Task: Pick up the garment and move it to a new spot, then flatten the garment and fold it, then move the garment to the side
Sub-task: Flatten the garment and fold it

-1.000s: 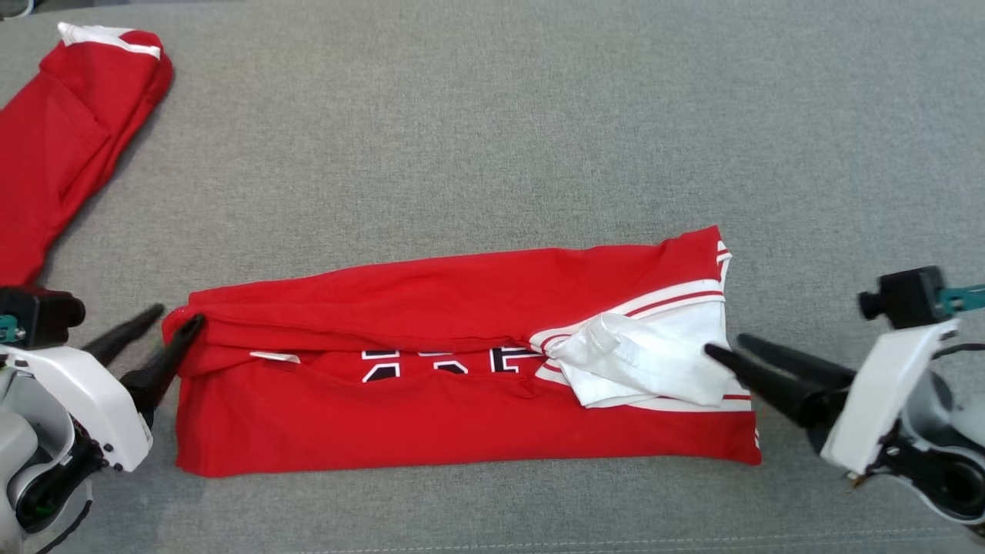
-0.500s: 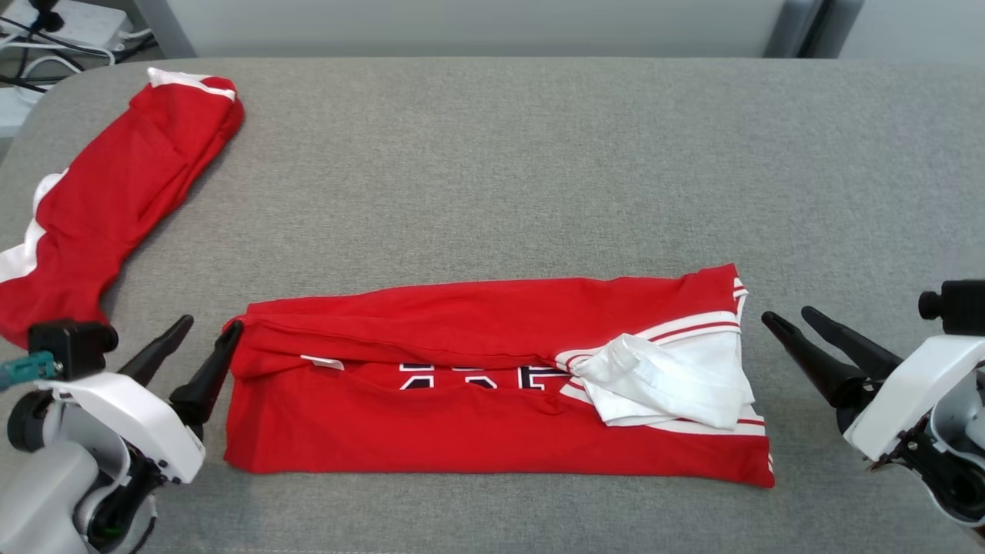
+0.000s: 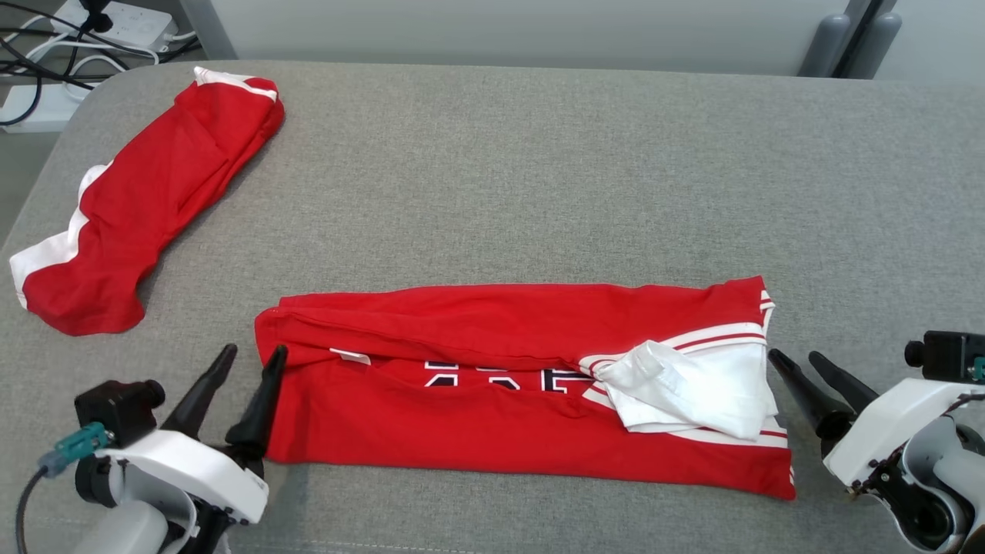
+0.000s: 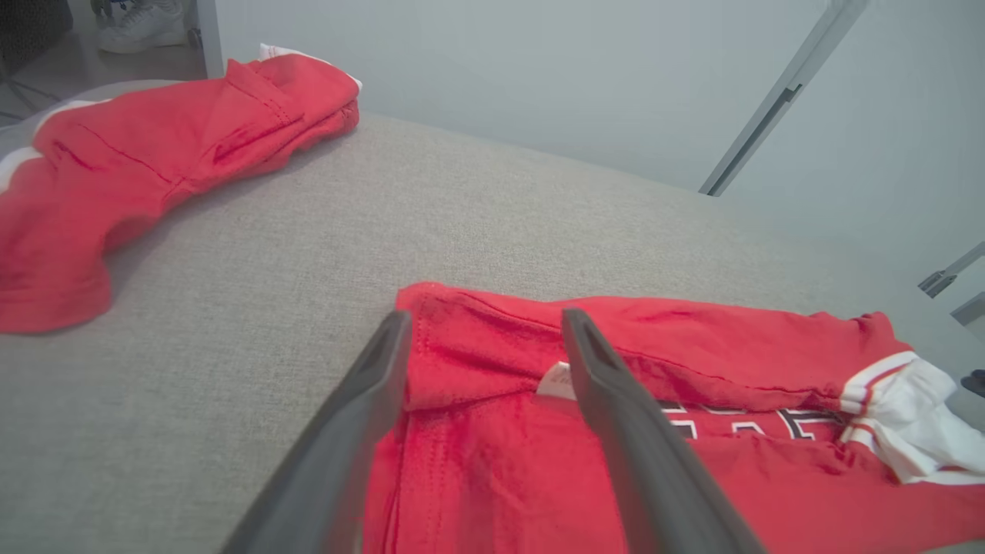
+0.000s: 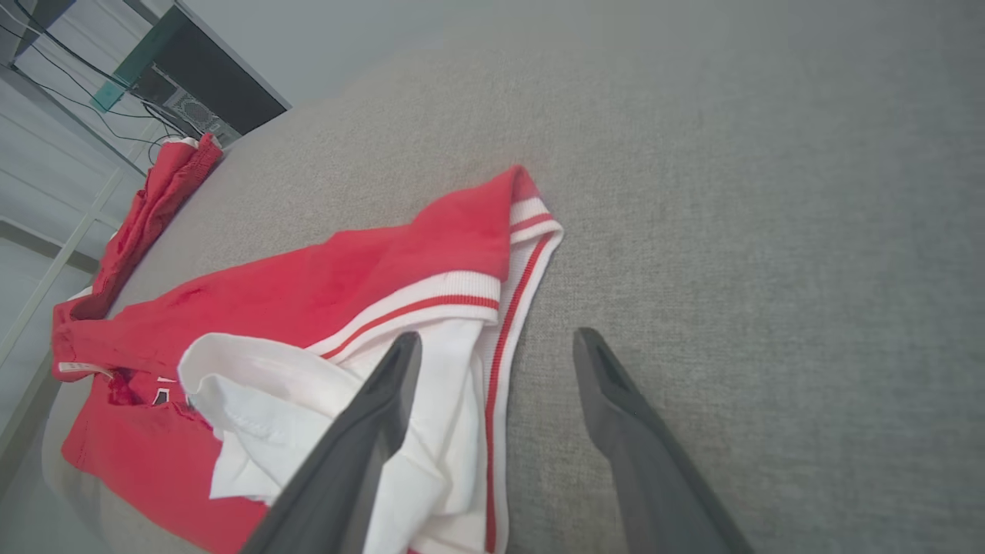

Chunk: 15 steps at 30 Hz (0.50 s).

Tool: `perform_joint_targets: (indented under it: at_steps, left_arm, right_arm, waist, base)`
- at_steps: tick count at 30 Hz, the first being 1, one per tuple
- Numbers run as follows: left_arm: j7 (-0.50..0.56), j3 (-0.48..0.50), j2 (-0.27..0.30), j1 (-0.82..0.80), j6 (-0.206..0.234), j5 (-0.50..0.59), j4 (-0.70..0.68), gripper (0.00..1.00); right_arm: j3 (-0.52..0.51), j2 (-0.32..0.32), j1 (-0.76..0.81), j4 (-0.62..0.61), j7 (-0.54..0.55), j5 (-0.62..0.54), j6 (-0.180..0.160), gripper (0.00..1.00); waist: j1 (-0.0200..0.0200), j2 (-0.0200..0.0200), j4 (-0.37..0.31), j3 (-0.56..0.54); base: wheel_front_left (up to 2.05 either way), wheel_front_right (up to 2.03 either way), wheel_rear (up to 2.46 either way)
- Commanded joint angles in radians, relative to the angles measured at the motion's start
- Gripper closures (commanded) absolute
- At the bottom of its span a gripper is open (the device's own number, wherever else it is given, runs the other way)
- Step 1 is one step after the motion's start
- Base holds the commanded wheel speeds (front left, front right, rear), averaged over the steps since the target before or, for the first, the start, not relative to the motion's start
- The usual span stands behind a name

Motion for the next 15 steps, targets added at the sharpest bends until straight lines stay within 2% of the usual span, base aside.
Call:
perform_joint_targets:
  at_steps: [1, 6, 13, 14, 15]
  left_arm:
    - [-0.01, 0.071, 0.022, -0.001, 0.009, 0.031, -0.027, 0.0]
    - [-0.01, 0.165, -0.038, 0.049, 0.011, 0.13, -0.075, 0.0]
    - [-0.01, 0.24, -0.097, 0.089, -0.02, 0.209, -0.084, 0.0]
    - [-0.01, 0.245, -0.103, 0.091, -0.025, 0.216, -0.08, 0.0]
    - [-0.01, 0.25, -0.109, 0.093, -0.03, 0.222, -0.077, 0.0]
  right_arm:
    - [-0.007, -0.008, 0.037, 0.003, -0.019, 0.002, 0.0, 0.0]
    - [-0.016, 0.033, 0.055, 0.027, -0.022, 0.02, 0.0, 0.0]
    - [-0.002, 0.066, 0.047, 0.06, 0.005, 0.029, 0.0, 0.0]
    - [0.002, 0.071, 0.046, 0.068, 0.016, 0.032, 0.0, 0.08]
    - [0.008, 0.076, 0.045, 0.076, 0.028, 0.032, 0.0, 0.58]
  waist:
    - [0.0, -0.0001, 0.006, 0.005]
    - [0.0, -0.0001, 0.025, 0.019]
    - [0.0, -0.0001, 0.042, 0.034]
    - [0.0, -0.0001, 0.043, 0.035]
    - [0.0, -0.0001, 0.045, 0.036]
  base:
    - [0.0, 0.0, 0.0]
    - [0.0, 0.0, 0.0]
    - [0.0, 0.0, 0.0]
    - [0.0, 0.0, 0.0]
    - [0.0, 0.0, 0.0]
